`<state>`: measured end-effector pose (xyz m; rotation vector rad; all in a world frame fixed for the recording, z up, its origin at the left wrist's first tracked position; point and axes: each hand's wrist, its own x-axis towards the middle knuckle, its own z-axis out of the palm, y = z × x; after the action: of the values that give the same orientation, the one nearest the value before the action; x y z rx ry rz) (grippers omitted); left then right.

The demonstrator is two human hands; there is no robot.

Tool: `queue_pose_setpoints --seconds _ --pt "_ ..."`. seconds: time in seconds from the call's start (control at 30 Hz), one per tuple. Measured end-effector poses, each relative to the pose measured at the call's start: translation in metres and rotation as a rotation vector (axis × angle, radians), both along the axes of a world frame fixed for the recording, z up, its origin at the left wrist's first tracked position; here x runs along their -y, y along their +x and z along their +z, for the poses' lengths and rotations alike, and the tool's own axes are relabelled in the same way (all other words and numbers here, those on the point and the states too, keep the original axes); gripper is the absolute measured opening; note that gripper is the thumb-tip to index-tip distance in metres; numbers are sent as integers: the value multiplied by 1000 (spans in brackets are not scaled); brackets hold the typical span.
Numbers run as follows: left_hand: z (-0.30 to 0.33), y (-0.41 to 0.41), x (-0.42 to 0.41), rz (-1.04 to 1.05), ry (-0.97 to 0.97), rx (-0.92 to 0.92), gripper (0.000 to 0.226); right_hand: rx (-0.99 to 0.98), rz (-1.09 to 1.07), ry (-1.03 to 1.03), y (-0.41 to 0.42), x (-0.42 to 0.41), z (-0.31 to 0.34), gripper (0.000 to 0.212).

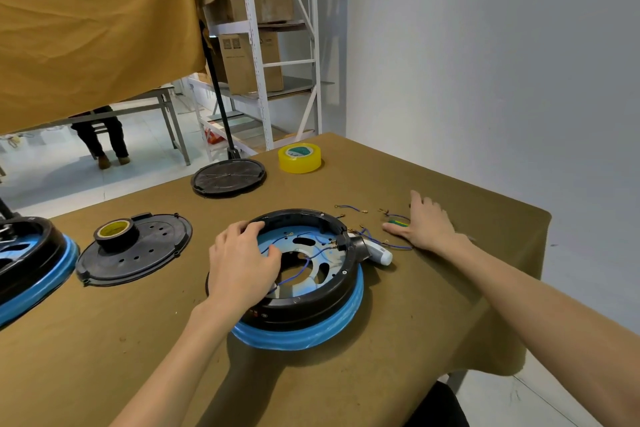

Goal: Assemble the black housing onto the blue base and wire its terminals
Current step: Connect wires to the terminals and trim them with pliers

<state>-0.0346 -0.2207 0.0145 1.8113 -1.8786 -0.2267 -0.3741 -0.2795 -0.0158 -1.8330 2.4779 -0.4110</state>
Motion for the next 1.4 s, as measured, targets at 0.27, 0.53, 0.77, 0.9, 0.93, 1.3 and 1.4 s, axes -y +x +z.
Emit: queue_pose_setpoints --seconds 0.27,0.53,0.77,0.9,0.93,1.3,1.4 --pt "0 -2 1 23 12 42 55 -105 180 -60 23 1 -1 45" --pt "2 1 -2 0 -43 -24 47 -33 123 -86 31 20 1 28" --pt "5 8 -1 -47 -53 -97 46 208 264 -298 38 33 1 18" --pt "4 10 0 -58 -52 -95 44 502 266 -472 41 38 11 14" --pt "3 11 0 -58 -57 -96 44 611 256 -501 42 39 15 12" --pt "2 19 4 -103 -45 -171 44 845 414 -393 86 18 59 16" --pt "-2 33 4 -111 -68 -314 36 707 545 -168 106 -5 64 22"
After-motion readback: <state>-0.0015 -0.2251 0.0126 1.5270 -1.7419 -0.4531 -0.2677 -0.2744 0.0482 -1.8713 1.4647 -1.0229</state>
